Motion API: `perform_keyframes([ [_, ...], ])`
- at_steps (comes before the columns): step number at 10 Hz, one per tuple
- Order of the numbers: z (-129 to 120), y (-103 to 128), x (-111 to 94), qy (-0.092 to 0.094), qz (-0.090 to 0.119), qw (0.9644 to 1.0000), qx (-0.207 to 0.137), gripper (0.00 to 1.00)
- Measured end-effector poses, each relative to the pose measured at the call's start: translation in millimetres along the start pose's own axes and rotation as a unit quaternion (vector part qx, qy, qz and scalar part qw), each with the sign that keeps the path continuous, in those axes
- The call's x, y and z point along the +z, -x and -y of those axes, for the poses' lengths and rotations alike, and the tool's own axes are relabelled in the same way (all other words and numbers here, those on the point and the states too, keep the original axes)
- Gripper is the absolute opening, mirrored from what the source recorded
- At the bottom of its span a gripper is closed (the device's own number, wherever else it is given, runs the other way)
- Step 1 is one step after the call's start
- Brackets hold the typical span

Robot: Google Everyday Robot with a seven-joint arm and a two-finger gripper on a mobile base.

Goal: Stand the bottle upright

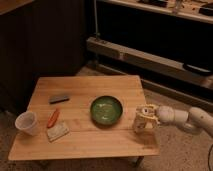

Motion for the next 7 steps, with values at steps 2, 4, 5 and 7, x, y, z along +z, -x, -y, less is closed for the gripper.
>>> perform_keyframes([
  [2,-2.3,-4.9,-2.9,-0.002,0.000,1.0000,-0.006,0.00],
  [4,-3.5,-6.2,-5.2,-0.005,0.003,1.0000,-0.006,0.13],
  [5,-4.8,-6.5,-5.2,-0.009,0.010,0.9999,-0.004,0.23],
  [7,-5.1,-4.9,-2.9,-0.013,0.013,0.9998,0.000,0.41],
])
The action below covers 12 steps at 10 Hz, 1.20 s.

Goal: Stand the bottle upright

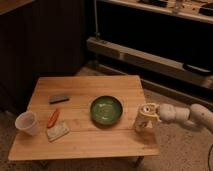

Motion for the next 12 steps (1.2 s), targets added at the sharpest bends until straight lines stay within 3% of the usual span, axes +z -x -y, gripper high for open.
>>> perform_keyframes([
  [4,0.6,1.7,0.7,-0.006,-0.003,0.9999,0.008,0.79],
  [9,3.2,1.0,2.1,-0.016,0.001,0.9999,-0.002,0.80],
  [10,3.7,0.8,3.1,-0.017,0.010,0.9997,-0.015,0.80],
  [12,2.9,-2.1,-0.3,-0.003,0.038,0.9981,-0.049,0.80],
])
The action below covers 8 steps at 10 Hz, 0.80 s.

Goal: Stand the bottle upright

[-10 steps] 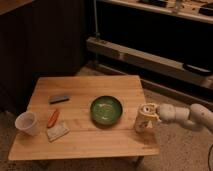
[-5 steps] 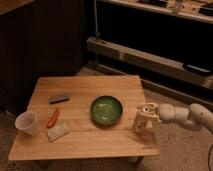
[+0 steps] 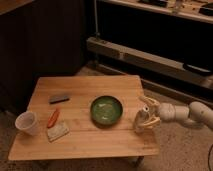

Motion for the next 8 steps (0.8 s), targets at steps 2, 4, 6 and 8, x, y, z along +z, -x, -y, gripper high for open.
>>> perform_keyframes([
  [2,-4.4,-9.5,-10.8,0.015,0.014,0.9994,-0.029,0.80],
  [4,-9.8,-17.0,-19.0,0.017,0.017,0.9990,-0.039,0.80],
  [6,-15.5,-23.4,-32.4,0.031,0.018,0.9985,-0.042,0.80],
  [8,-18.2,-27.1,-40.3,0.048,0.015,0.9976,-0.047,0.79],
])
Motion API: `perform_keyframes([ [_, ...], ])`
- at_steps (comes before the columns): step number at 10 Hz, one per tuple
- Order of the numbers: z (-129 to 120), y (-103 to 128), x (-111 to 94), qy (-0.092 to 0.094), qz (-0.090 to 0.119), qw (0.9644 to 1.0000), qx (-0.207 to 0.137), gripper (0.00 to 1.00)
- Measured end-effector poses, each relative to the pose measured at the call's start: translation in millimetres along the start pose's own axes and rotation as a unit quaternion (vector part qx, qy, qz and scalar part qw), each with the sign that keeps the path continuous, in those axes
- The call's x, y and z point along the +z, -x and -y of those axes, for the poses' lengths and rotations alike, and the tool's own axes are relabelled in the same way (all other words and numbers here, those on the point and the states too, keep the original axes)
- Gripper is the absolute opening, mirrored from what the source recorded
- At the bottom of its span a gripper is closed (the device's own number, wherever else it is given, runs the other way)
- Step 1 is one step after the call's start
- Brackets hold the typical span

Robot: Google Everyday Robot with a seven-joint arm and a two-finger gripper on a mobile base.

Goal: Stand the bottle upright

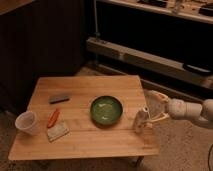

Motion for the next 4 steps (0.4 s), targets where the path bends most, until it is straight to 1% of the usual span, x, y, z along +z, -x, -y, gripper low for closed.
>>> perform_keyframes([
  [1,0.4,-0.3,-1.6,0.001,0.001,1.0000,0.000,0.73],
  [2,4.1,2.3,4.8,-0.010,0.000,0.9999,0.001,0.63],
  [3,5.4,4.4,11.4,-0.018,0.000,0.9998,0.002,0.55],
  [4,3.6,3.7,16.4,-0.017,0.000,0.9999,0.001,0.41],
])
